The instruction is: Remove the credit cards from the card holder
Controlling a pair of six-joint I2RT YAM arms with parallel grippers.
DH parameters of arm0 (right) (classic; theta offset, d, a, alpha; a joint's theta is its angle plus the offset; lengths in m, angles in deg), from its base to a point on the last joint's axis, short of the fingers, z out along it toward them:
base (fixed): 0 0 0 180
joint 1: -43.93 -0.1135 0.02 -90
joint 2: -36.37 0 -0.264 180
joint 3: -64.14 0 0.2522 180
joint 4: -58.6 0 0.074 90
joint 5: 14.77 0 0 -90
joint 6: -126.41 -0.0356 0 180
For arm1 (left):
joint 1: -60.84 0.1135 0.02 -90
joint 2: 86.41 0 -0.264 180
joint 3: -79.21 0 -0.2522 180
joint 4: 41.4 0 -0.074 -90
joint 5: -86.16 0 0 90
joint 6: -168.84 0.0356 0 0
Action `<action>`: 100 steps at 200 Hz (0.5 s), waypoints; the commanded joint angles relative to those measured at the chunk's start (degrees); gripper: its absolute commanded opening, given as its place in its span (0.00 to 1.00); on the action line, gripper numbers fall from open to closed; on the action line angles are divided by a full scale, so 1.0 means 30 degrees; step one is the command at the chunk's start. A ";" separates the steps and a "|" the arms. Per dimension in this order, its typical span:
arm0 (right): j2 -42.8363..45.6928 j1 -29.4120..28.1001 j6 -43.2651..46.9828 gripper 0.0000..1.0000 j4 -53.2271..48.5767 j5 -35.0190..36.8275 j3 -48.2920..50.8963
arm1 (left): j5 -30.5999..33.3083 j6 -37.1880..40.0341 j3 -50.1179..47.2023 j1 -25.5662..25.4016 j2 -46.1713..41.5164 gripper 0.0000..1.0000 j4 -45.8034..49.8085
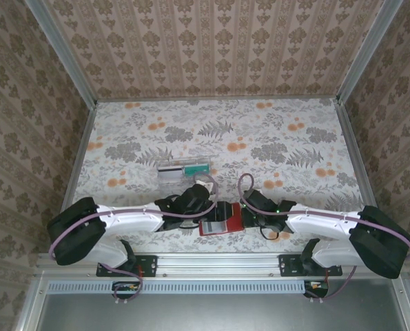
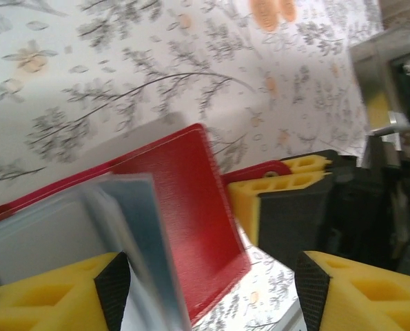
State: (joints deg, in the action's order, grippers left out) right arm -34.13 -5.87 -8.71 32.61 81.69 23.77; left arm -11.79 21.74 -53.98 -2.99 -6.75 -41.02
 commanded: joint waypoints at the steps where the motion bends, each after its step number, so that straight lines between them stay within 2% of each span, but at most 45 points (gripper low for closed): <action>1: 0.1261 -0.0054 -0.0954 0.09 -0.1074 0.1652 0.0345 | -0.0776 0.0743 0.0912 -0.0281 0.0487 0.67 -0.1226; 29: 0.3727 0.0365 -0.1757 0.12 -0.2479 0.3061 0.0978 | -0.1431 0.0818 0.1443 -0.0402 0.1390 0.64 -0.1742; 63: 0.6633 0.1063 -0.1451 0.16 -0.3549 0.3238 0.1428 | -0.1079 0.0545 0.1272 -0.0373 0.1557 0.63 -0.1560; 100: 0.7070 0.1225 -0.0614 0.19 -0.3850 0.2866 0.0814 | -0.0934 0.0740 0.1576 -0.0373 0.1757 0.62 -0.1176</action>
State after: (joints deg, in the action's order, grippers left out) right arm -13.17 -2.51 -11.77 24.48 88.86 27.33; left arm -14.54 22.62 -50.61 -3.91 -2.03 -44.65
